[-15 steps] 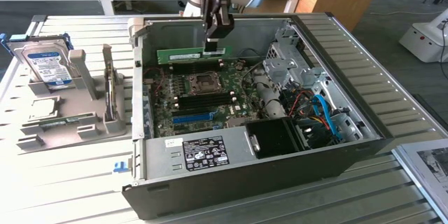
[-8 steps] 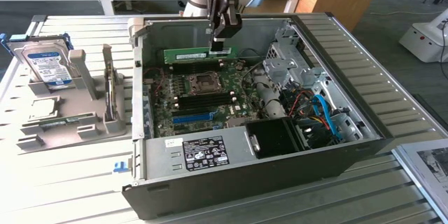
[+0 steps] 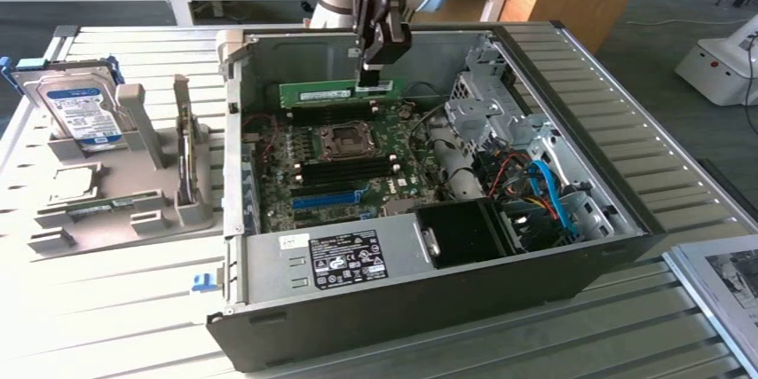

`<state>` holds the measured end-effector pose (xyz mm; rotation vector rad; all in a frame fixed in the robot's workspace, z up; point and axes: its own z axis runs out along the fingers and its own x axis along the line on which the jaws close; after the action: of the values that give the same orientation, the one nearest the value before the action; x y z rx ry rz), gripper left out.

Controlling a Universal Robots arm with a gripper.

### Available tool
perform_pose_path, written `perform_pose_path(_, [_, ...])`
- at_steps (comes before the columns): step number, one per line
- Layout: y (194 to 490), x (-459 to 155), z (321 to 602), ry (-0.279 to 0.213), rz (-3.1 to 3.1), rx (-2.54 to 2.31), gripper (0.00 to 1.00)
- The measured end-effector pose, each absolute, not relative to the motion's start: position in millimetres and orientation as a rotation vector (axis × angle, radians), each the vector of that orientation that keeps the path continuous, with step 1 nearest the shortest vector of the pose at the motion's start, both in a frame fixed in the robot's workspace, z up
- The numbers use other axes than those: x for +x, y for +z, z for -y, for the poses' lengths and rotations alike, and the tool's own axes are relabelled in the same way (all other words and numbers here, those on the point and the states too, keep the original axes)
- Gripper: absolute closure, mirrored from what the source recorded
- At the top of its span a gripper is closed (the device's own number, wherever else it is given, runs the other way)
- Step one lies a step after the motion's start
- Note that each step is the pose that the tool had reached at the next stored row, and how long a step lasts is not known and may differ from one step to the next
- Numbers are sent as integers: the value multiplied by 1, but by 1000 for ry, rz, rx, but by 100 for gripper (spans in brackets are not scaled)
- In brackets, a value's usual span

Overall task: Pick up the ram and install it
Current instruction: 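Pick up the ram and move it above insertion slot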

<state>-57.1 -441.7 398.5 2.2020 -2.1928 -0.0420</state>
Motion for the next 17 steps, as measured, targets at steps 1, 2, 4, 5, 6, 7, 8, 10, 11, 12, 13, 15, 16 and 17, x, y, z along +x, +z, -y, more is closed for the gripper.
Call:
perform_pose_path(1, [399,-55,442,-42,2193,2202,88])
perform_pose_path(2, [399,-55,442,-42,2193,2202,88])
perform_pose_path(4, [399,-55,442,-42,2193,2202,88])
perform_pose_path(5, [399,-55,442,-42,2193,2202,88])
perform_pose_path(6, [399,-55,442,-42,2193,2202,88])
perform_pose_path(7, [398,-54,442,-42,2193,2202,88])
perform_pose_path(8, [398,-54,442,-42,2193,2202,88])
perform_pose_path(10, [393,-54,442,-42,2193,2202,88])
perform_pose_path(11, [392,-54,442,-42,2193,2202,88])
perform_pose_path(12, [391,-54,442,-42,2193,2202,88])
perform_pose_path(13, [390,-54,442,-42,2193,2202,88])
perform_pose_path(15, [387,-54,442,-42,2193,2202,88])
perform_pose_path(16, [385,-54,442,-42,2193,2202,88])
perform_pose_path(17, [384,-54,442,-42,2193,2202,88])
